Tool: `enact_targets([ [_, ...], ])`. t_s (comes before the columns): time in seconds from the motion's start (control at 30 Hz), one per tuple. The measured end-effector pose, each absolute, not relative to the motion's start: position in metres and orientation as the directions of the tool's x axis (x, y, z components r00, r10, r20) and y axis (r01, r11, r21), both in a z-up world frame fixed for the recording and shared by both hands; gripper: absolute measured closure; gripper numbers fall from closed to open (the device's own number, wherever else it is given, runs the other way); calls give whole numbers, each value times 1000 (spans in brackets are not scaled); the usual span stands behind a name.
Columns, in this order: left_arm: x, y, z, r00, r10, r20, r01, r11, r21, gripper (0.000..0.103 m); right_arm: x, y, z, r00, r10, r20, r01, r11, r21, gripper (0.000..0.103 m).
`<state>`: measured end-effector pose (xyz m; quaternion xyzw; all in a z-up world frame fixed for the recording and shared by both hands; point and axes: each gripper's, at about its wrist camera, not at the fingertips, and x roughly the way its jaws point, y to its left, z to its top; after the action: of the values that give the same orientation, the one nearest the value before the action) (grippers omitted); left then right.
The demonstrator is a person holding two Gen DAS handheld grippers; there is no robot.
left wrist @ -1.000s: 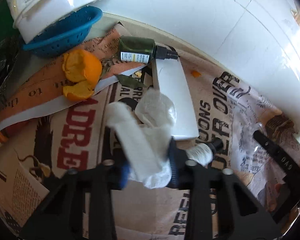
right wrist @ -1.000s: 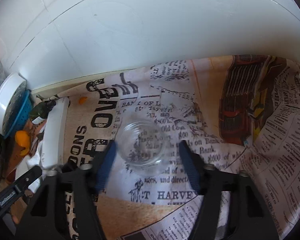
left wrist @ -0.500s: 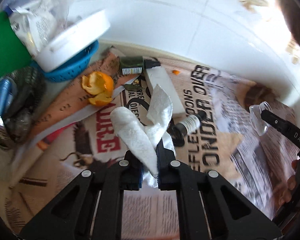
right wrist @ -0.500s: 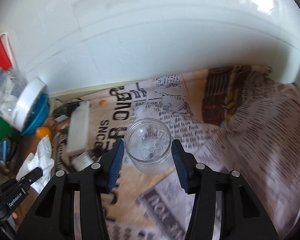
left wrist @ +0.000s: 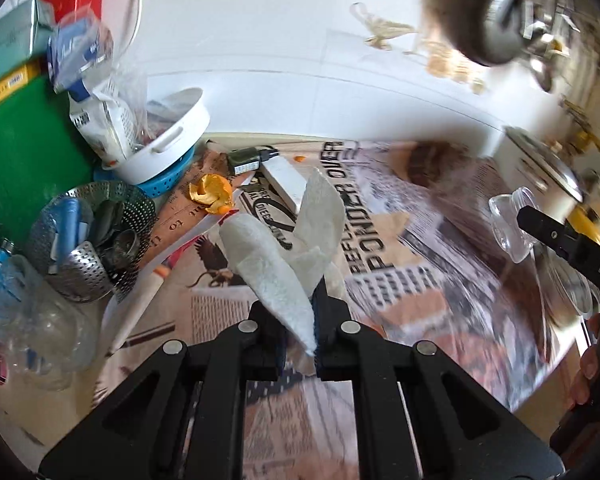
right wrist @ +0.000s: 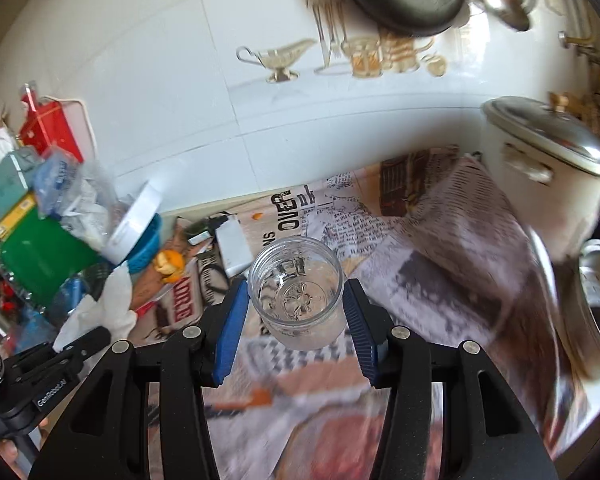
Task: Collect trash
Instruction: 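Lift the tissue and plastic cup and carry both down over the floor bin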
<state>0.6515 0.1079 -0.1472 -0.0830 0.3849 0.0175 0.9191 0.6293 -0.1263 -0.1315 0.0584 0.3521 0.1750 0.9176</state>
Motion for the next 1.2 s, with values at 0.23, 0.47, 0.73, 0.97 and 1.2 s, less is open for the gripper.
enact_targets([
  [0.23,601,95,-132,708,-93,-700,-22,988,-154,94,565,-137,-111,706,340,-621,-260,941,218,57],
  [0.47,549,78,-127,713,-87,-696,-38,986,-162,94,516,-152,-102,704,360,-612,-291,933,213,57],
  [0.73,478,33,-130,714,-28,-699,-116,981,-157,94,461,-186,-107,666,426,-612,-367,902,229,57],
  [0.97,414,-17,-134,703,-15,-711,-160,971,-178,94,404,-228,-108,636,445,-630,-410,887,213,57],
  [1.2,373,-49,-153,659,-20,-752,-182,966,-184,94,373,-249,-118,595,447,-668,-437,877,198,57],
])
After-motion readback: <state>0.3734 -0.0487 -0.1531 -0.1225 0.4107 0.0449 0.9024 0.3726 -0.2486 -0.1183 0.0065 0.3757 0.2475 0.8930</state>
